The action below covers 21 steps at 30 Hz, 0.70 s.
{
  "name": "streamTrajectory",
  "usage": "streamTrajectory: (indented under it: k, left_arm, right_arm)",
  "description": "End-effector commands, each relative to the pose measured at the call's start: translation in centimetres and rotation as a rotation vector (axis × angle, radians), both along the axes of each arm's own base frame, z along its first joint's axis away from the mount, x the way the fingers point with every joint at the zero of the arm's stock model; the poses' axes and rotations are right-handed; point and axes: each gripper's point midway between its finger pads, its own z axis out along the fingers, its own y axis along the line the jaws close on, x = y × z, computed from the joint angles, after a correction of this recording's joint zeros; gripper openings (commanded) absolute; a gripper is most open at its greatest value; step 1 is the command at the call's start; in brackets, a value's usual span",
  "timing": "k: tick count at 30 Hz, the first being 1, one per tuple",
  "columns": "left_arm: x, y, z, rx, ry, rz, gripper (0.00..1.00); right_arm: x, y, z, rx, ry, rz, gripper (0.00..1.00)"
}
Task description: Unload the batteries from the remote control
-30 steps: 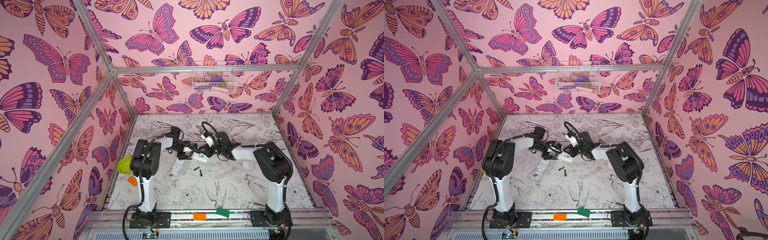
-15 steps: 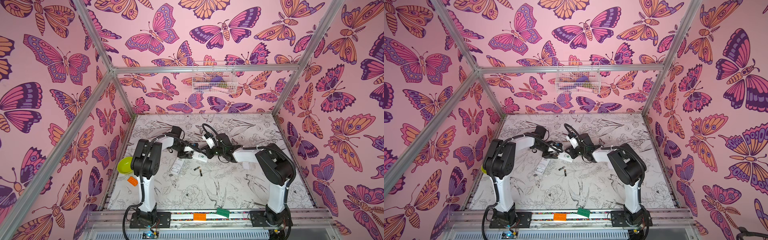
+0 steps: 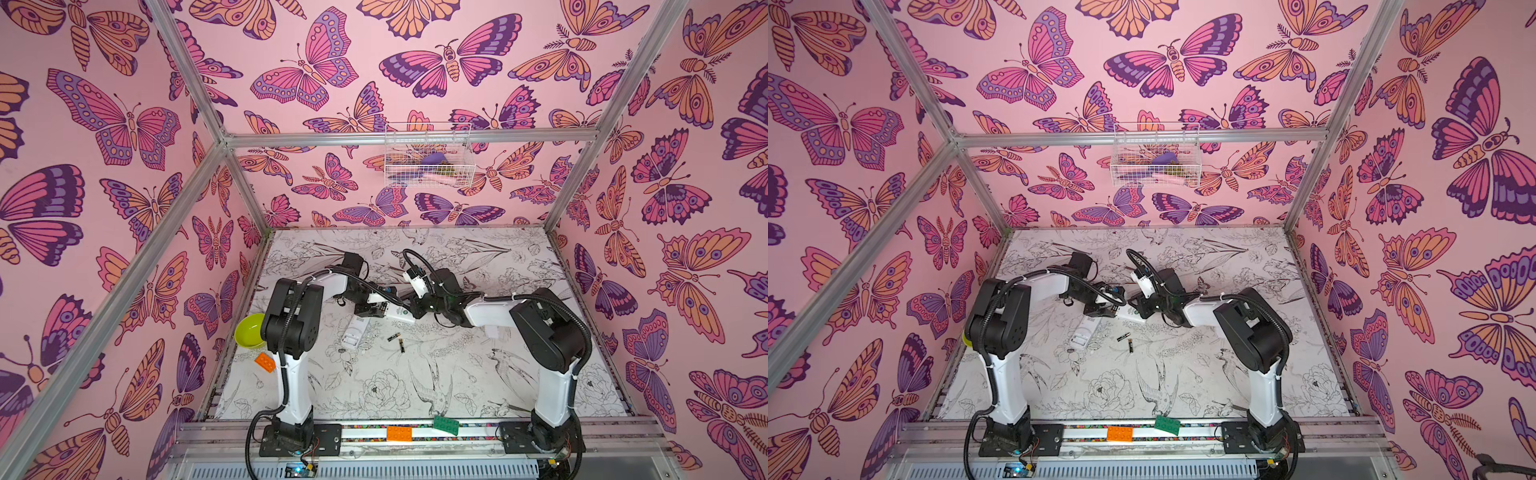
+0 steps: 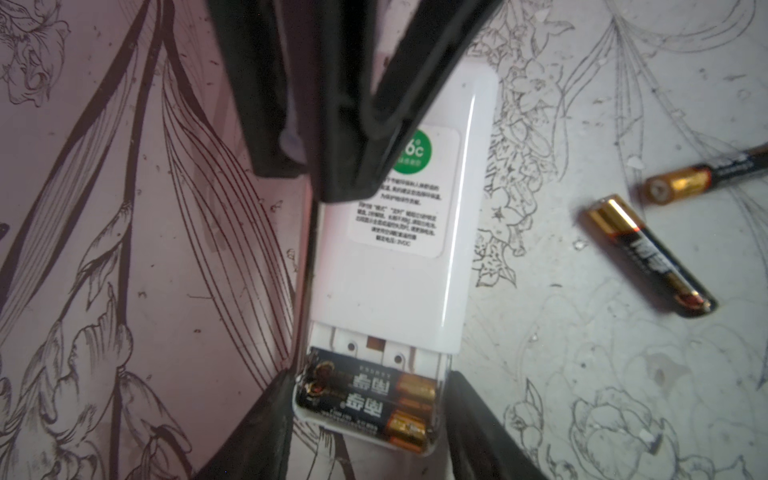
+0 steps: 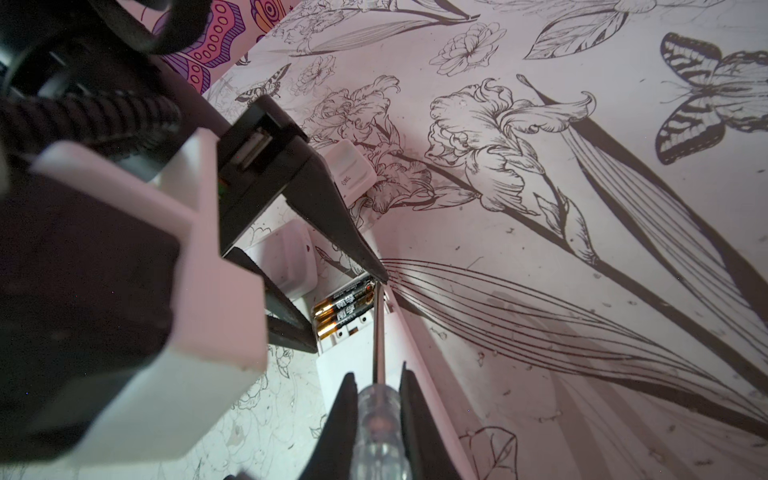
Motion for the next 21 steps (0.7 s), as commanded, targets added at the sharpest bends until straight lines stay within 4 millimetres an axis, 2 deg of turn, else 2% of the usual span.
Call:
streamTrajectory:
  k: [1,11,16,21]
  left_arm:
    - [-3.0,1.7,-3.6,0.118,0.108,-0.010,0.53]
    - [-2.9,1.7,-3.6,0.119,0.111,-0.004,0.53]
    - [-2.9,1.7,-3.6,0.118,0.111,-0.004,0.54]
    - [-2.9,1.7,-3.7,0.123,0.111,-0.006,0.54]
  right_arm:
    - [0.7,0.9,1.6,0.032,-0.057,0.004,0.00]
    - [-0.2,0.9,-0.4,0.003,-0.013,0.029,0.00]
    - [-0.9,0.8,-0.5,-0.009,0.009,0.056,0.00]
    - [-1.8,-0.1,-0.5,-0.054,0.090,0.063,0.00]
